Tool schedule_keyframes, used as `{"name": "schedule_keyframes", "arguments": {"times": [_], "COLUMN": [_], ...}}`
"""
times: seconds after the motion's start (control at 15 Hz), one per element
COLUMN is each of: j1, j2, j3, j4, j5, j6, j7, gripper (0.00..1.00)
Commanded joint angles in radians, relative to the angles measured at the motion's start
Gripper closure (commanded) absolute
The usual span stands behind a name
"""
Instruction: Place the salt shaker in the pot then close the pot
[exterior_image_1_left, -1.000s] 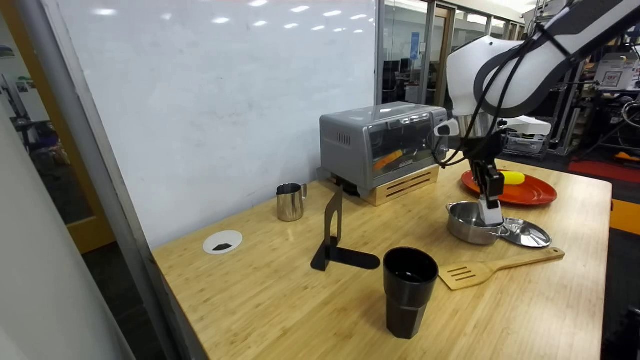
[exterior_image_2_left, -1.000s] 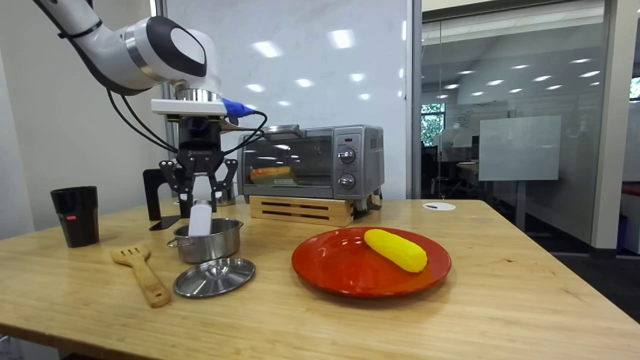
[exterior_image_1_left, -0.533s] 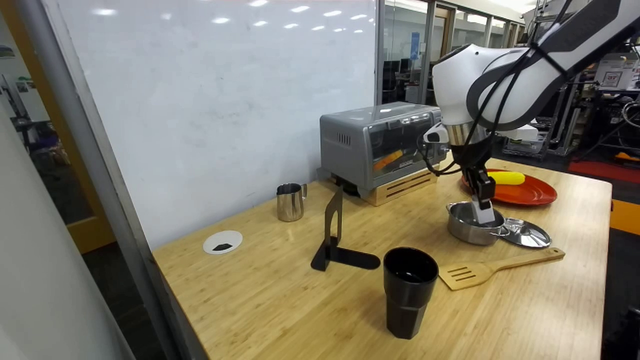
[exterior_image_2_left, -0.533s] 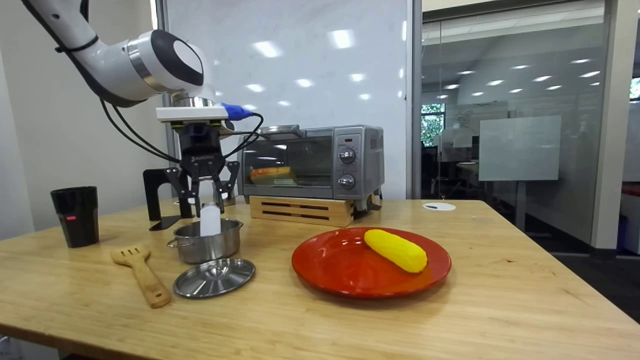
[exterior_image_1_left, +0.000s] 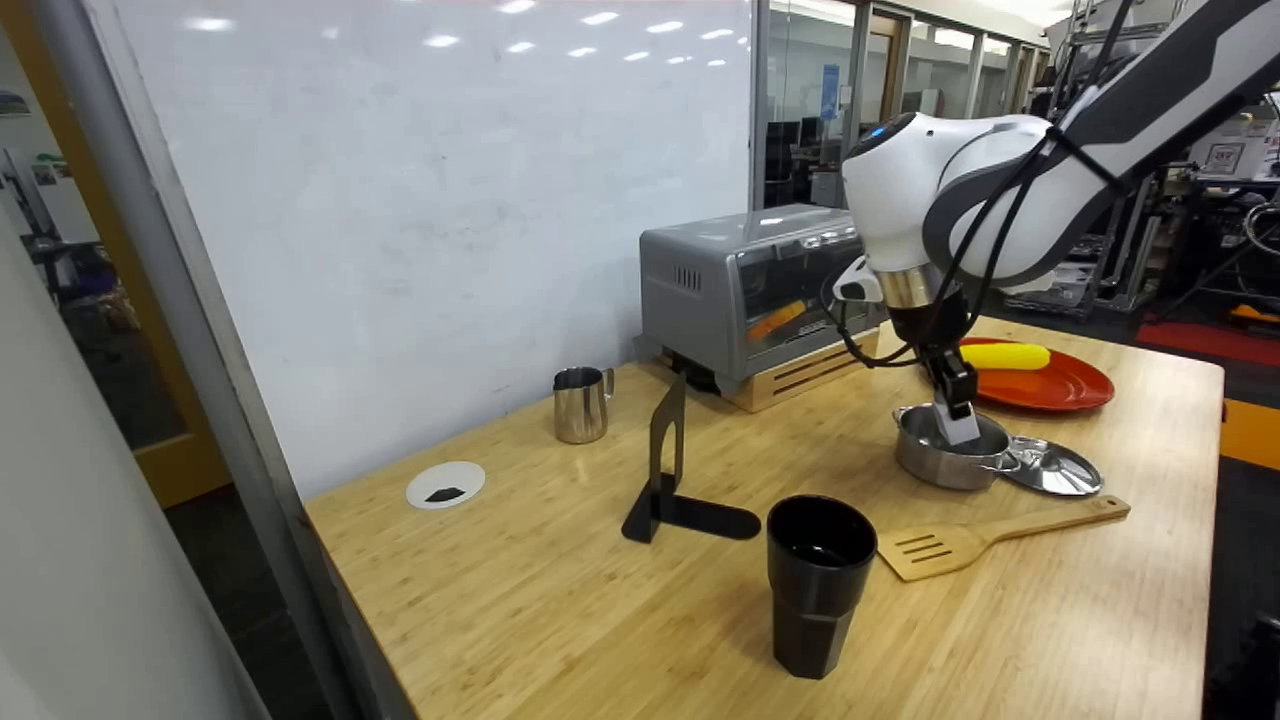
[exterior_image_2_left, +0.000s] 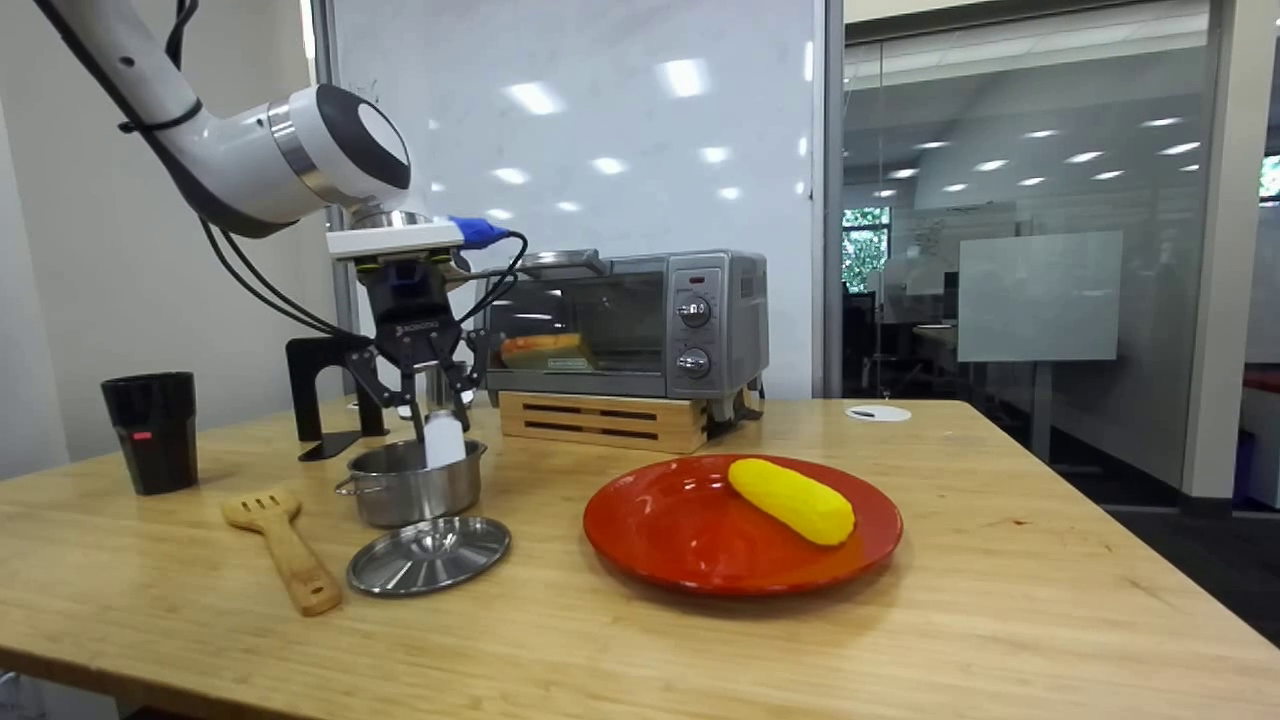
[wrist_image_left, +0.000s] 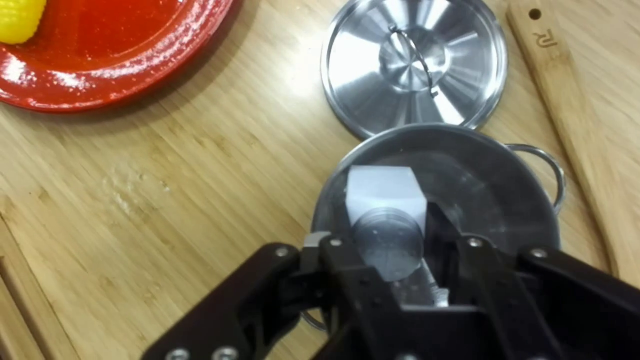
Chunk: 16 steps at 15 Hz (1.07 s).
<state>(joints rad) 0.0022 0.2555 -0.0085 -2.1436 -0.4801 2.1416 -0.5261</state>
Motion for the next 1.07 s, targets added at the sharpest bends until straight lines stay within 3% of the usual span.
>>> {"name": "schedule_keyframes", "arguments": {"times": [0.0, 0.93, 1.0], "j1": [0.018, 0.064, 0.064], "j2": [0.029, 0.085, 0.086], "j3": [0.014, 0.042, 0.043], "j4": [0.014, 0.017, 0.017], "j5": [-0.059, -0.181, -0.184], "j6": [0.006, -0.027, -0.028], "j7": [0.037, 0.08, 0.082], "gripper": [0.87, 0.87, 0.37]}}
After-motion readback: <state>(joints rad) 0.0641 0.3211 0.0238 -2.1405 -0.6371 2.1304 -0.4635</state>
